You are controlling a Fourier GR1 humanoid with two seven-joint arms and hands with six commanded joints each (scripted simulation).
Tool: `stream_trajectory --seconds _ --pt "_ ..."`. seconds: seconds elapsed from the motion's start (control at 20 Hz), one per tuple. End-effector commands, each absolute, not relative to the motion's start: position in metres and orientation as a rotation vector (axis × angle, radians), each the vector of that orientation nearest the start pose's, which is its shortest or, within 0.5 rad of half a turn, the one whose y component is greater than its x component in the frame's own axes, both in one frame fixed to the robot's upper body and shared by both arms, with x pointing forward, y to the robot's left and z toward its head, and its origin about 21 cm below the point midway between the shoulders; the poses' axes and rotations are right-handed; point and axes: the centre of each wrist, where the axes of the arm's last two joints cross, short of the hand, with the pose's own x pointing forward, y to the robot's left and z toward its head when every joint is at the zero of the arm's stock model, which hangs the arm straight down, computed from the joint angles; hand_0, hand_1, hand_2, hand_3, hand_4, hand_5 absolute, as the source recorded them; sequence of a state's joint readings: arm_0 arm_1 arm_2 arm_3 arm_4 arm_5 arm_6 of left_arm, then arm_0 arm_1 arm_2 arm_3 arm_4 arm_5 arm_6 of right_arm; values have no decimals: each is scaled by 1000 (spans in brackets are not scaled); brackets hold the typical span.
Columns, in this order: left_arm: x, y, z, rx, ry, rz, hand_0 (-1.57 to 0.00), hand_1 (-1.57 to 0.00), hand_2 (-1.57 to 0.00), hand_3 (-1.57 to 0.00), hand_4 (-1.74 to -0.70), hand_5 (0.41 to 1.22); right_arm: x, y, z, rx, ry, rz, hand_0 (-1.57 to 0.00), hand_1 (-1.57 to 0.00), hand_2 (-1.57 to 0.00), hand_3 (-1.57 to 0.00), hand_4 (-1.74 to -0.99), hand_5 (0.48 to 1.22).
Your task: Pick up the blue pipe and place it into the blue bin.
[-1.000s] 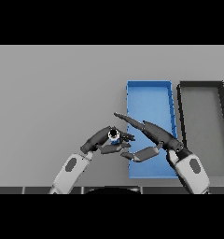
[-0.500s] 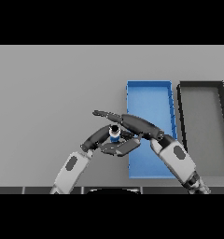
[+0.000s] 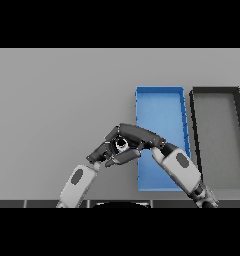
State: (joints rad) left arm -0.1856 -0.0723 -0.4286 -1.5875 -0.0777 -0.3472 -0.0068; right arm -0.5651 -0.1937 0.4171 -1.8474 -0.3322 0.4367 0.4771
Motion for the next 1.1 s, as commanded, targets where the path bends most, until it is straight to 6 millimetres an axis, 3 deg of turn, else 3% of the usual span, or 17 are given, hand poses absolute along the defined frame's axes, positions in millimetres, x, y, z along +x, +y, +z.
stream_trajectory --seconds 0.0,0.1,0.2,0.35,0.55,0.6,0.65,0.8,0.9,1.05 --pt "257 87 49 -629 -1679 -742 -1571 -1571 -1571 -1502 -1699 1221 268 -106 184 647 -1627 1149 -1343 -1343 -1354 -1186 -1628 856" --pt "260 87 49 -633 -1679 -732 -1571 -1571 -1571 -1464 -1713 1221 270 -108 184 633 -1645 1154 -1425 -1425 -1432 -1304 -1665 987" --pt "262 90 51 -628 -1694 -728 -1571 -1571 -1571 -1437 -1722 1221 270 -104 186 645 -1667 1172 -1478 -1478 -1482 -1400 -1692 1071" --pt "260 88 52 -607 -1700 -738 -1571 -1571 -1571 -1428 -1730 1221 269 -102 183 667 -1688 1147 -1523 -1523 -1526 -1484 -1716 1144" --pt "259 95 54 -549 -1756 -744 -1571 -1571 -1571 -1454 -1724 1221 263 -99 184 652 -1718 1109 -1551 -1551 -1552 -1535 -1731 1190" --pt "260 95 55 -525 -1774 -761 -1462 -1342 -1293 -1166 -1599 1221 261 -100 185 640 -1727 1108 -1555 -1555 -1556 -1542 -1733 1196" --pt "262 98 55 -536 -1758 -787 -1169 -1073 -1034 -933 -1475 1221 263 -100 185 634 -1729 1105 -1558 -1558 -1559 -1548 -1734 1201" --pt "265 98 52 -548 -1710 -878 -598 -549 -529 -477 -1206 1221 261 -97 185 610 -1677 1103 -1565 -1565 -1565 -1559 -1738 1211" --pt "259 98 54 -531 -1683 -904 -383 -351 -338 -305 -1085 1029 259 -98 186 604 -1685 1103 -1567 -1567 -1567 -1563 -1739 1214" --pt "263 104 53 -495 -1636 -877 -195 -179 -173 -156 -996 770 257 -97 188 596 -1717 1097 -1569 -1569 -1569 -1567 -1740 1218"
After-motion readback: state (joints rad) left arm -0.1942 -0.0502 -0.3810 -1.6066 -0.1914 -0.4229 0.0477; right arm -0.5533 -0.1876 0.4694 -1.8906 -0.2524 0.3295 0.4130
